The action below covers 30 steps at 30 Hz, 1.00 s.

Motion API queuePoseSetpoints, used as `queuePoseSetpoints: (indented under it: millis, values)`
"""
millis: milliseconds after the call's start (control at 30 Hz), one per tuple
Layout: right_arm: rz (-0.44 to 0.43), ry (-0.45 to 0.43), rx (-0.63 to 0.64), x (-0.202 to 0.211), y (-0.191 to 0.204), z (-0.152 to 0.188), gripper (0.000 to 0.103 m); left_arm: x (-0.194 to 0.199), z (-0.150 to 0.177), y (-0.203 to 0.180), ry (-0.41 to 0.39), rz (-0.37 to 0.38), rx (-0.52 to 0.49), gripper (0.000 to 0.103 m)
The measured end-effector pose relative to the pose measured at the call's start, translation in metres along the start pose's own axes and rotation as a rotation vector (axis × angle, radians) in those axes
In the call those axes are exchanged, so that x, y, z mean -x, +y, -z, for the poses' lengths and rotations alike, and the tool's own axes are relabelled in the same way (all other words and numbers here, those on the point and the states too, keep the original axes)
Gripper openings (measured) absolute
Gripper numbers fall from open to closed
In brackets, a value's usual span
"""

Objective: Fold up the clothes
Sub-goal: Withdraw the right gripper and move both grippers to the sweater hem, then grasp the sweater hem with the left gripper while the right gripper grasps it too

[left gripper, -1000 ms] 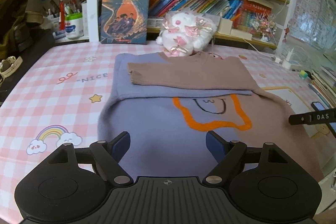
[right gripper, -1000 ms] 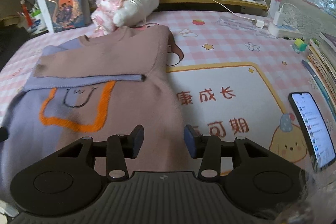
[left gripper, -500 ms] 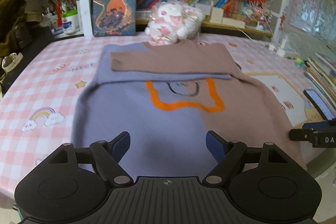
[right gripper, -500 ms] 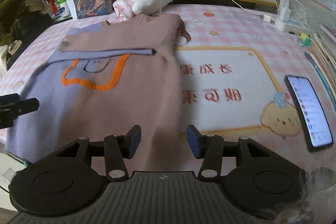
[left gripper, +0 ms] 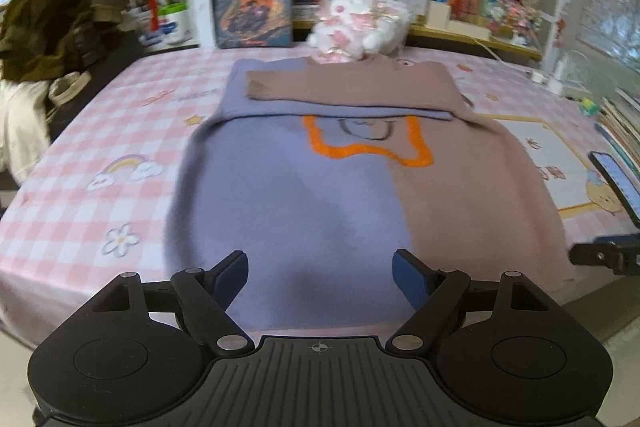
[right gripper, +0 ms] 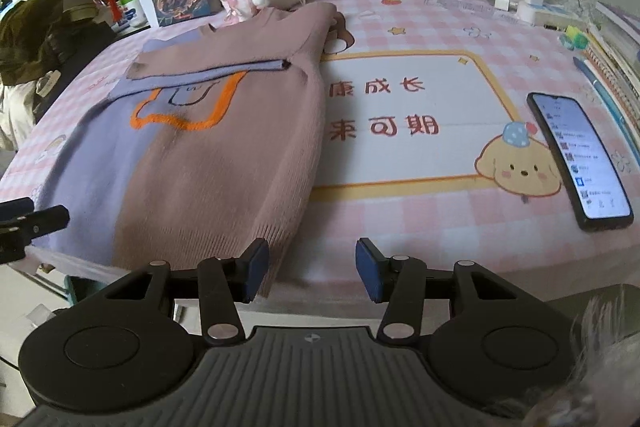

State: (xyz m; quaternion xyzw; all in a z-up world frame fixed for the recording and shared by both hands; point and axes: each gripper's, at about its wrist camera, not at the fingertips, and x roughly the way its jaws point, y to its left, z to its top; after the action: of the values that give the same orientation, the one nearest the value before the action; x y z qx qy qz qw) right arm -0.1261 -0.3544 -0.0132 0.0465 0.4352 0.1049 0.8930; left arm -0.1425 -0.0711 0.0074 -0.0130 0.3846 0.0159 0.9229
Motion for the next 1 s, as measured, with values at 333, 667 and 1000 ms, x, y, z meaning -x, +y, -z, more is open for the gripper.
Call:
queuePoseSetpoints:
  millis: [333, 667, 1000]
  values:
    - [0.018, -0.011, -0.022, -0.005, 0.008, -0.007, 0.048, -0.015, -0.002, 0.049, 0.017, -0.105, 0.038, 0.082]
    - [0.028, -0.005, -0.058, -0.025, 0.017, -0.027, 0.05, -0.039, -0.002, 0.101, 0.074, -0.124, 0.133, 0.081]
    - [0.076, 0.023, -0.109, -0.041, 0.017, -0.03, 0.049, -0.058, -0.001, 0.114, 0.105, -0.091, 0.135, 0.081]
